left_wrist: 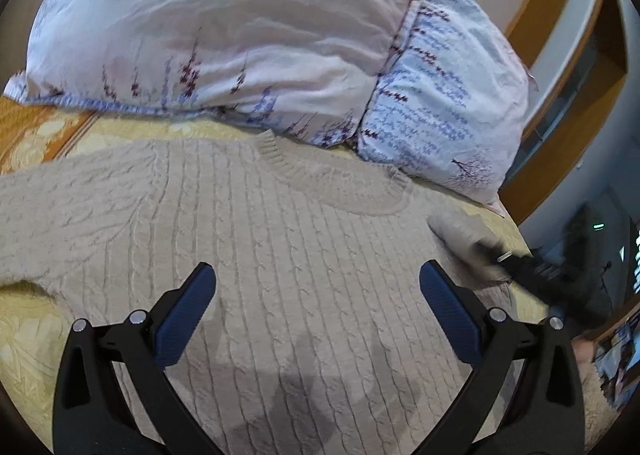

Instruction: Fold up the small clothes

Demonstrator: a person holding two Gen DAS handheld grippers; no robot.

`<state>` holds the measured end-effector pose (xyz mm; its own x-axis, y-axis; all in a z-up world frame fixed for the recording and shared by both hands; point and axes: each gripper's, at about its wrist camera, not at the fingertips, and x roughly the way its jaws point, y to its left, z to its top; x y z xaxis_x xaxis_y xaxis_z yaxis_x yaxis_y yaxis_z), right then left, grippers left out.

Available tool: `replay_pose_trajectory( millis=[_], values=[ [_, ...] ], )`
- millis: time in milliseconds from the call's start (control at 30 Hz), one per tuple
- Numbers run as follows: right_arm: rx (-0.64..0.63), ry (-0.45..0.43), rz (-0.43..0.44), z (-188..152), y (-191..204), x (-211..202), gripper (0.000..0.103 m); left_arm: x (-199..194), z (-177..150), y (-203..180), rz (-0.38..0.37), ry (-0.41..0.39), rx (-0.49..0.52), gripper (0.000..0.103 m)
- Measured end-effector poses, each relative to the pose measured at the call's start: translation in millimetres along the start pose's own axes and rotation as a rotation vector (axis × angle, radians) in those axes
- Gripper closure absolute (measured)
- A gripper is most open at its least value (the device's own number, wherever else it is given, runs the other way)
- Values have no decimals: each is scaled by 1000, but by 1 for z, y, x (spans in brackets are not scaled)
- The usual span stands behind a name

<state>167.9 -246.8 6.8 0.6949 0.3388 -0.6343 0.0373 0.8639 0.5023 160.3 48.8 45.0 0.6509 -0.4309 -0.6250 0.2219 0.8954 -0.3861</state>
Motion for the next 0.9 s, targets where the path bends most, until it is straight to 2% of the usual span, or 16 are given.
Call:
replay_pose_trajectory(
  millis=[67,133,200,300,433,467,500,600,667,733,833,900],
  values=[
    [53,30,12,-4,-6,6,89,-4,0,-4,7,-19,34,2],
    [119,18,57,-3,-17,0,79,-6,1,-5,2,-20,42,2],
    [191,-24,68,1,-31,-13,57,-6,3,-1,-25,-7,14,2],
    [300,-102,59,6,-57,-36,57,-4,6,10,-63,15,-60,2],
    [422,-192,-40,15,-92,-53,57,-3,7,23,-106,34,-142,2],
    [430,-206,-62,18,-95,-53,61,-3,7,26,-112,38,-154,2],
    [432,-220,-89,21,-98,-54,72,-3,7,28,-115,39,-161,2],
    [360,-242,-165,32,-88,-55,92,-6,7,33,-124,36,-175,2],
    [278,-256,-154,41,-64,-55,94,-10,7,36,-138,30,-187,2],
    [194,-261,-109,47,-35,-51,94,-13,7,38,-151,19,-199,2],
    [28,-230,5,47,31,-38,94,-18,7,41,-185,0,-225,2],
    [-79,-118,105,39,75,-12,91,-21,6,42,-206,-10,-246,3]
  ],
)
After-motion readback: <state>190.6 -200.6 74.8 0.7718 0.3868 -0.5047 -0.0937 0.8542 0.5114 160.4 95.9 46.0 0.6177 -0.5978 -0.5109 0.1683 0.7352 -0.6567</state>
